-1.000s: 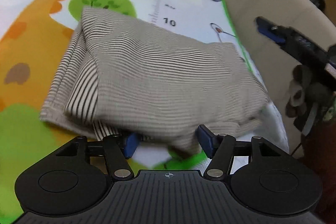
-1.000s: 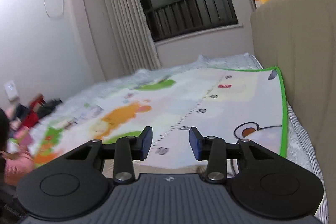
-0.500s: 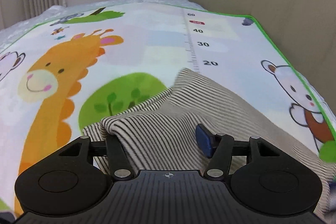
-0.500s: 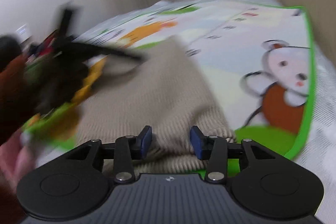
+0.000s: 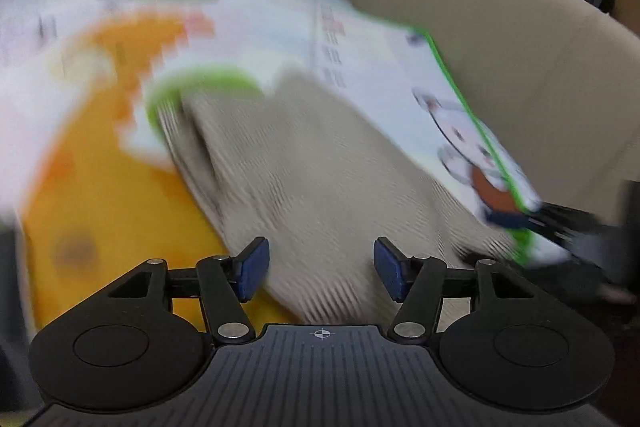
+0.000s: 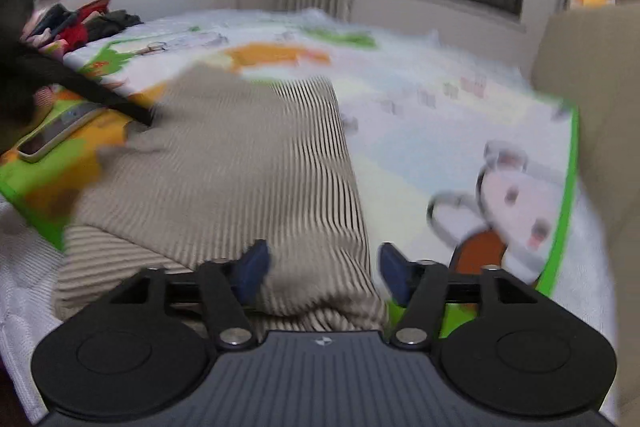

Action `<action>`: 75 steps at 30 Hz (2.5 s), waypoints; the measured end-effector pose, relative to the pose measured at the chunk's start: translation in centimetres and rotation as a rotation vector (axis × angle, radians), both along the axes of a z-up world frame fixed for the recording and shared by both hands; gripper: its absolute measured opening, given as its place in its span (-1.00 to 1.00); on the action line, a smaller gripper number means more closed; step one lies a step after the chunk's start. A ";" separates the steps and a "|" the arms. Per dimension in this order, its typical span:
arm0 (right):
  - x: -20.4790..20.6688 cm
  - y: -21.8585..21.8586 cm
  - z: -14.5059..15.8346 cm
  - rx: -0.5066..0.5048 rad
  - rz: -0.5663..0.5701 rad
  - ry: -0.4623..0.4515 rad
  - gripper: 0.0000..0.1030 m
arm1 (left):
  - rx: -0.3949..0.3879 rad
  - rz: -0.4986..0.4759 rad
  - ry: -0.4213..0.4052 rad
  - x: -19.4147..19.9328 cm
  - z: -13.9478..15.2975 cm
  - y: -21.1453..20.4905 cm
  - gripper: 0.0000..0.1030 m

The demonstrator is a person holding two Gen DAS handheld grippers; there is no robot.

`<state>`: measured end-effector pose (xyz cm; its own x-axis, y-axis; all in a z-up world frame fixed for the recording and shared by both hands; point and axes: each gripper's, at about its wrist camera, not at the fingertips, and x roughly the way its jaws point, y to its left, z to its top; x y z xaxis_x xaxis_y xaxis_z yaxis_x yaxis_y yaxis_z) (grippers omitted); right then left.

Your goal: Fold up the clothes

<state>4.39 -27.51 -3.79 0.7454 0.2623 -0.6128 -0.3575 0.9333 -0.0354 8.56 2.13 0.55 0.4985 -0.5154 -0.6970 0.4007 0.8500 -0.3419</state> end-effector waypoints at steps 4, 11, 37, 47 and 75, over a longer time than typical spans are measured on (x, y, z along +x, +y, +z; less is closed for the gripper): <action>-0.7 -1.0 -0.6 0.186 -0.099 0.100 0.28 | 0.008 -0.020 0.030 -0.2 -1.6 -0.4 0.29; -7.0 4.3 1.7 0.022 0.112 0.046 0.18 | 0.036 0.073 -0.021 5.7 -2.0 0.2 0.45; -2.0 6.4 1.6 0.301 0.258 0.239 -0.24 | 0.547 -0.538 -0.775 -10.4 -1.8 -3.4 0.98; -8.5 7.9 3.9 -0.193 0.315 -0.141 0.13 | 0.234 -0.399 -0.485 -3.6 -0.8 -3.4 -0.06; -7.0 11.2 12.6 -0.333 0.440 -0.178 -0.63 | -0.037 -0.058 -0.073 9.4 -3.3 3.4 -0.04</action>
<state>-2.60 -16.29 8.79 0.7092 0.3856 -0.5902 -0.6708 0.6267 -0.3966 18.01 5.53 -2.77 0.5161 -0.5691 -0.6401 0.4737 0.8123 -0.3403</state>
